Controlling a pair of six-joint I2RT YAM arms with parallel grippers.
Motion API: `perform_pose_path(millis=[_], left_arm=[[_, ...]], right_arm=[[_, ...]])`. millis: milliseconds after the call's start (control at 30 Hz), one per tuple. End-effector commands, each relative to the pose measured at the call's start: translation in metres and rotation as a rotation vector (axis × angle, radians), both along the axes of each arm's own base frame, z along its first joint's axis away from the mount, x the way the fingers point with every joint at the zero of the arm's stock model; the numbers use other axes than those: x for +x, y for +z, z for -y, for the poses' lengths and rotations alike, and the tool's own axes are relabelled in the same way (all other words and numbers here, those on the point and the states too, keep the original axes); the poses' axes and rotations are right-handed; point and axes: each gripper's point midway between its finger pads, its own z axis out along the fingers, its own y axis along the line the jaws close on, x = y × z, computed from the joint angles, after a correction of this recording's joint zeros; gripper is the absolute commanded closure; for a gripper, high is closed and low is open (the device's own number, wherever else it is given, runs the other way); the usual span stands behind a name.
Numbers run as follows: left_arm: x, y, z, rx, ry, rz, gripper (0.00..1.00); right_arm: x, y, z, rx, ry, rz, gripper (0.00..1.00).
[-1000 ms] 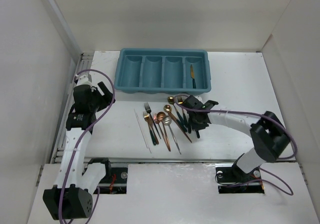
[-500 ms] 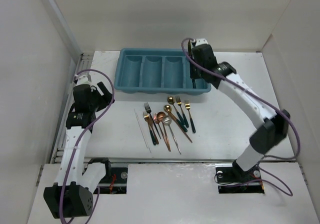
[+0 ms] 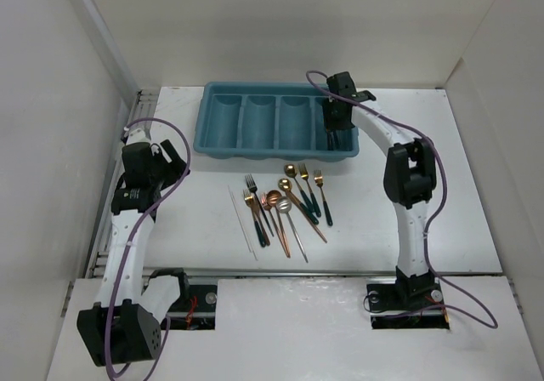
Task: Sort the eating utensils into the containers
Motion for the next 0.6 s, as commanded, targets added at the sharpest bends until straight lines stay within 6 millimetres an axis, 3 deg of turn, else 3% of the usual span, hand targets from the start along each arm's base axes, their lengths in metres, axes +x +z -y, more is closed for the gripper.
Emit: perform_pose_path(millis=[0, 67, 100, 133, 200, 233, 267, 300, 333, 367, 400, 500, 533, 567], left_arm=[[0.007, 0.019, -0.004, 0.016, 0.006, 0.052, 0.29], [0.007, 0.019, -0.002, 0.011, -0.001, 0.053, 0.29], [0.009, 0.021, -0.002, 0.012, -0.002, 0.062, 0.29], [0.007, 0.017, -0.002, 0.011, -0.002, 0.051, 0.29], [0.007, 0.017, 0.000, 0.005, -0.012, 0.052, 0.29], [0.006, 0.013, 0.002, -0.002, -0.021, 0.043, 0.29], [0.005, 0.009, 0.004, -0.008, -0.028, 0.035, 0.29], [0.005, 0.009, 0.004, -0.016, -0.023, 0.035, 0.29], [0.004, 0.011, 0.004, -0.015, -0.023, 0.044, 0.29], [0.003, 0.008, 0.006, -0.022, -0.032, 0.036, 0.29], [0.005, 0.009, 0.006, -0.021, -0.032, 0.045, 0.29], [0.003, 0.009, 0.008, -0.033, -0.035, 0.047, 0.29], [0.003, 0.009, 0.008, -0.033, -0.035, 0.047, 0.29], [0.003, 0.009, 0.010, -0.038, -0.043, 0.048, 0.29]], right_arm=[[0.000, 0.070, -0.016, 0.052, 0.060, 0.131, 0.48], [-0.008, 0.085, -0.013, 0.028, 0.055, 0.159, 0.39], [-0.013, 0.111, -0.008, 0.033, 0.045, 0.206, 0.35], [-0.019, 0.122, -0.011, 0.024, 0.058, 0.227, 0.35], [-0.039, 0.127, -0.016, 0.010, 0.072, 0.226, 0.33], [-0.054, 0.144, -0.019, 0.032, 0.094, 0.251, 0.29], [-0.065, 0.143, -0.023, 0.037, 0.102, 0.242, 0.29], [-0.090, 0.116, -0.027, 0.017, 0.126, 0.161, 0.27], [-0.108, 0.117, -0.029, 0.039, 0.113, 0.148, 0.22], [-0.125, 0.104, -0.032, 0.044, 0.123, 0.106, 0.22], [-0.157, 0.066, -0.037, 0.020, 0.157, 0.009, 0.21], [-0.205, 0.035, -0.051, 0.078, 0.170, -0.071, 0.21], [-0.226, 0.014, -0.057, 0.082, 0.195, -0.116, 0.21], [-0.235, 0.008, -0.063, 0.101, 0.211, -0.131, 0.26]])
